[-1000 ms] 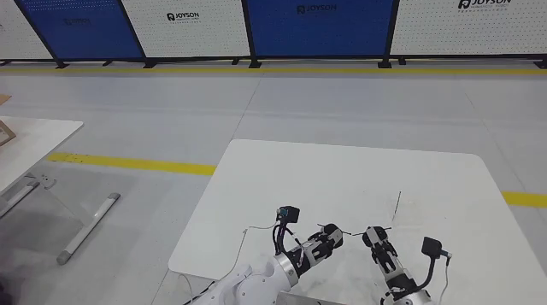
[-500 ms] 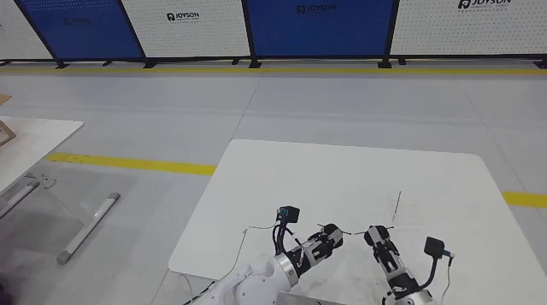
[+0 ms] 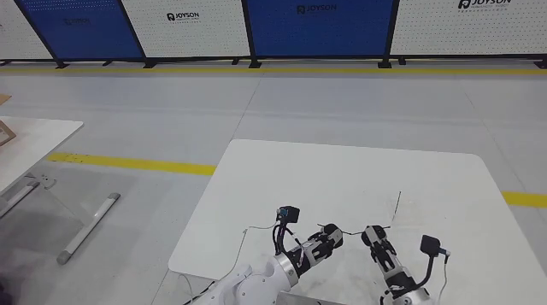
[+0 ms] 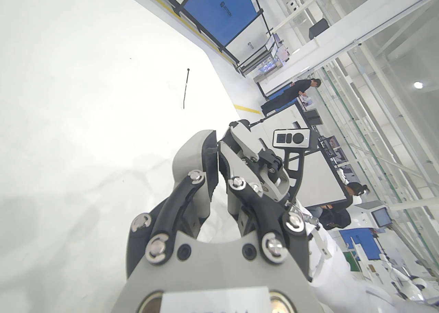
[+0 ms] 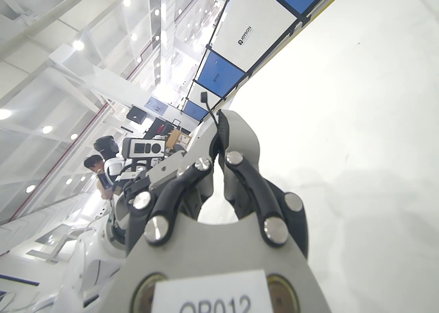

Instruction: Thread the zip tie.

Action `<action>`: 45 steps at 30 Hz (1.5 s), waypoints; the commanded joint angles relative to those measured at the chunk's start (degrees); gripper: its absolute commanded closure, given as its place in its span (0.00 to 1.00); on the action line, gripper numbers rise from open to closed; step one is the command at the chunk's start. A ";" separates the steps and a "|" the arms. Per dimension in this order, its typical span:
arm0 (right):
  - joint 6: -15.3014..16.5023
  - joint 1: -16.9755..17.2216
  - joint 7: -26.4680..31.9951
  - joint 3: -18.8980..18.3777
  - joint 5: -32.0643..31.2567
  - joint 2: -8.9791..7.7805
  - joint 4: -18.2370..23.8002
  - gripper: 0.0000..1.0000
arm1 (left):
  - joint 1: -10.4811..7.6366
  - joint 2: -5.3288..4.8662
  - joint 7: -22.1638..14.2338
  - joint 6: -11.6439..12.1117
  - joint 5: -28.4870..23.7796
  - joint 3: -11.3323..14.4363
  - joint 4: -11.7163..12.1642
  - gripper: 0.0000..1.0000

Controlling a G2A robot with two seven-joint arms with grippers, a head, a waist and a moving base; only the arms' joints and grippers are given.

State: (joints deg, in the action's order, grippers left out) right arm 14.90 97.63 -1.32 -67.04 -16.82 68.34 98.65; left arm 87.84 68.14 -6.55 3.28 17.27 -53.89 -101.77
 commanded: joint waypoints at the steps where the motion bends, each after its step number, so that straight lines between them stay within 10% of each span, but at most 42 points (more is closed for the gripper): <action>1: -0.14 0.01 0.07 -0.01 -0.14 0.04 -0.05 1.00 | 0.00 0.00 0.00 0.00 0.00 0.00 0.00 1.00; 45: 1.35 0.98 0.37 -1.99 -0.32 0.84 0.08 1.00 | 0.00 0.00 0.00 0.00 0.00 0.00 0.00 1.00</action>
State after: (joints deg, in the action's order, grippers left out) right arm 16.23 98.58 -1.01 -68.96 -17.14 69.17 98.69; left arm 87.84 68.14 -6.55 3.28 17.27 -53.89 -101.77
